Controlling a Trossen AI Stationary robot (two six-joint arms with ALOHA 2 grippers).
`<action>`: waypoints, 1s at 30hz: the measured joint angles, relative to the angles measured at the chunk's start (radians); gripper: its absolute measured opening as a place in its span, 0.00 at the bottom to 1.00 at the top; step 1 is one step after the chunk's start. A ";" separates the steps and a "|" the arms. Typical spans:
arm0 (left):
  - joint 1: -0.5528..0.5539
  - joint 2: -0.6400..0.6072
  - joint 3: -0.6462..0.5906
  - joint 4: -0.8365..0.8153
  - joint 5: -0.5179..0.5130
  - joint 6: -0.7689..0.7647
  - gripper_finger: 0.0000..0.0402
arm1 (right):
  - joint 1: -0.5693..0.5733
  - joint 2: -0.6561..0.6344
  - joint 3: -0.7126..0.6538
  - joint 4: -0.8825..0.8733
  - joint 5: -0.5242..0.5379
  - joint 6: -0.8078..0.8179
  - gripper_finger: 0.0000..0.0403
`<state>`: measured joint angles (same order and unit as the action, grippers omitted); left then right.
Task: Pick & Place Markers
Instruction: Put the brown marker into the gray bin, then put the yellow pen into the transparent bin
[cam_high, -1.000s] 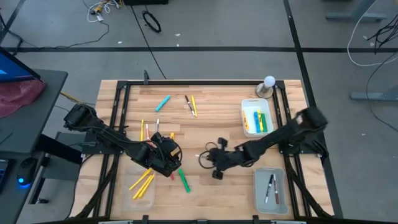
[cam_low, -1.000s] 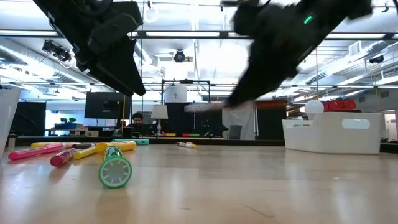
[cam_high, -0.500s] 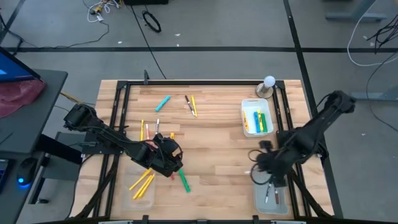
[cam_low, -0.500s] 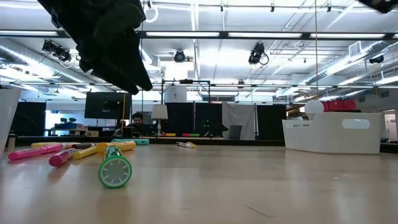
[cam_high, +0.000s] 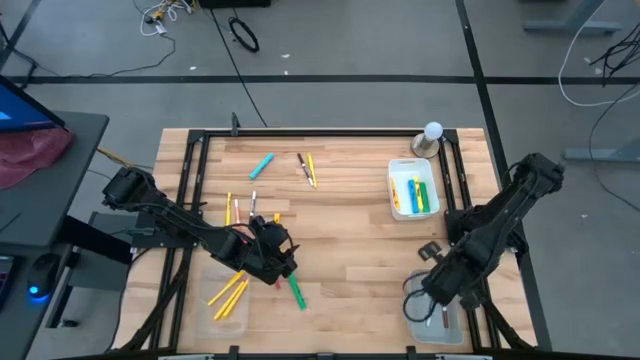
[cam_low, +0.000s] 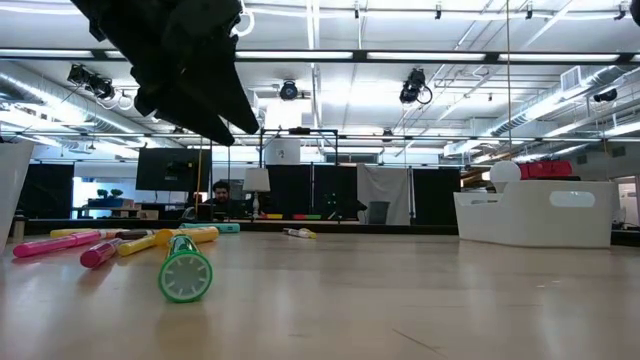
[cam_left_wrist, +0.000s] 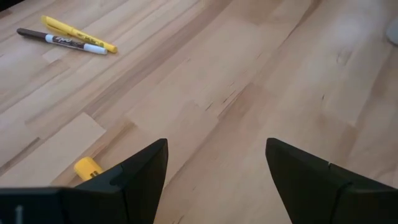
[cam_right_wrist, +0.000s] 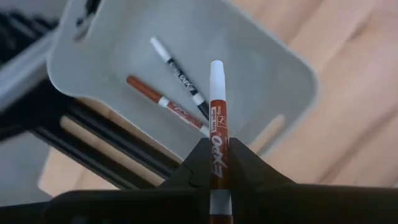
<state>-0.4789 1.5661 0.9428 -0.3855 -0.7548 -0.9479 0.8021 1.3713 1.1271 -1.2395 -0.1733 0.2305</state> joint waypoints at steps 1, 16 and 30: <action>0.000 0.000 0.000 0.006 0.000 0.000 0.69 | 0.001 0.029 0.000 0.009 -0.011 -0.031 0.05; 0.000 0.000 0.000 0.042 0.000 0.000 0.69 | 0.000 0.265 -0.001 0.170 -0.100 -0.203 0.17; 0.000 0.000 0.000 0.043 0.000 0.000 0.69 | -0.034 0.171 0.126 -0.130 -0.044 0.294 0.43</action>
<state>-0.4791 1.5661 0.9428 -0.3424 -0.7548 -0.9480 0.7681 1.5425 1.2526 -1.3697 -0.2176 0.5241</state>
